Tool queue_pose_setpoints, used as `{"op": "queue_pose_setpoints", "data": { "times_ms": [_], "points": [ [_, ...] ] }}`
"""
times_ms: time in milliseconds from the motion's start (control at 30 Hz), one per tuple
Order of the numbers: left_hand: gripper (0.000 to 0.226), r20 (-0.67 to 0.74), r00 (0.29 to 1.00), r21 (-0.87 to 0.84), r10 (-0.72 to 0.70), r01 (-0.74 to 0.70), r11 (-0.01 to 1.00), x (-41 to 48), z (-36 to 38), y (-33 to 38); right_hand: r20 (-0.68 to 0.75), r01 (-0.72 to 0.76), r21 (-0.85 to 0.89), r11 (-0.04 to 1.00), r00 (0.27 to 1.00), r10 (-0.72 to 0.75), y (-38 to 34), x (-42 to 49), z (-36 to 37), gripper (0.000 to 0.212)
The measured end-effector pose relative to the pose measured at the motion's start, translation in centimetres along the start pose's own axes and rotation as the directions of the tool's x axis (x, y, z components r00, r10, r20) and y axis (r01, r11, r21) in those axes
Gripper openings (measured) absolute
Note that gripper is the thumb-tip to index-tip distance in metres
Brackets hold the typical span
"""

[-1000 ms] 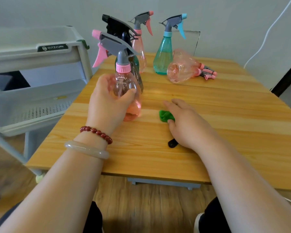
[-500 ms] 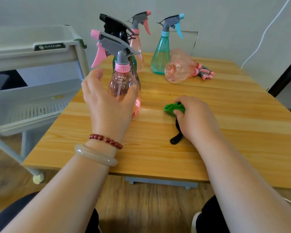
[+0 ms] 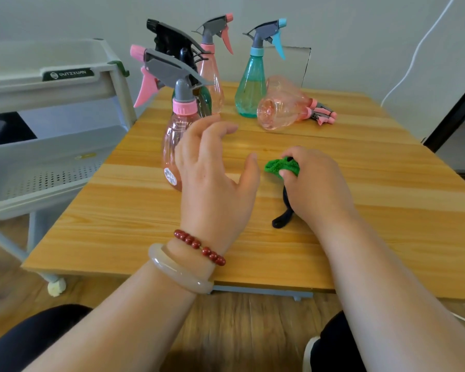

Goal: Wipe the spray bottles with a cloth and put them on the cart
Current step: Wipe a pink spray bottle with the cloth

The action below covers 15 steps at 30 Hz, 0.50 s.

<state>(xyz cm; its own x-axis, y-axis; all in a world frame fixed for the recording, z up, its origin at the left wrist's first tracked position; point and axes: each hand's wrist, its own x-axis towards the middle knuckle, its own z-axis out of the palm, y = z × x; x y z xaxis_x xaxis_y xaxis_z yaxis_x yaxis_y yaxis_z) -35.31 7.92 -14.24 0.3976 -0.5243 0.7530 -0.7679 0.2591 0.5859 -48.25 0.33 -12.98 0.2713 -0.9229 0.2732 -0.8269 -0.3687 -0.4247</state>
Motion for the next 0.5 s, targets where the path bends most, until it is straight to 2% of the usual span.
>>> {"op": "queue_pose_setpoints", "data": {
  "times_ms": [100,233,500],
  "points": [
    [0.037,0.127,0.99,0.01,-0.055,0.055,0.998,0.3,0.2,0.7,-0.054,0.015,0.016,1.0,0.998,-0.015,0.5,0.1,-0.4,0.03],
    [0.038,0.306,0.943,0.077,-0.13,0.112,0.991,1.3,1.0,1.4,-0.088,0.022,0.04,0.999,0.996,-0.019,1.3,0.5,-1.0,0.031],
    [0.038,0.484,0.844,0.245,-0.232,0.124,0.962,5.1,4.1,1.5,-0.003,0.022,0.021,1.0,1.0,-0.021,4.6,2.0,-2.9,0.03]
  ]
}}
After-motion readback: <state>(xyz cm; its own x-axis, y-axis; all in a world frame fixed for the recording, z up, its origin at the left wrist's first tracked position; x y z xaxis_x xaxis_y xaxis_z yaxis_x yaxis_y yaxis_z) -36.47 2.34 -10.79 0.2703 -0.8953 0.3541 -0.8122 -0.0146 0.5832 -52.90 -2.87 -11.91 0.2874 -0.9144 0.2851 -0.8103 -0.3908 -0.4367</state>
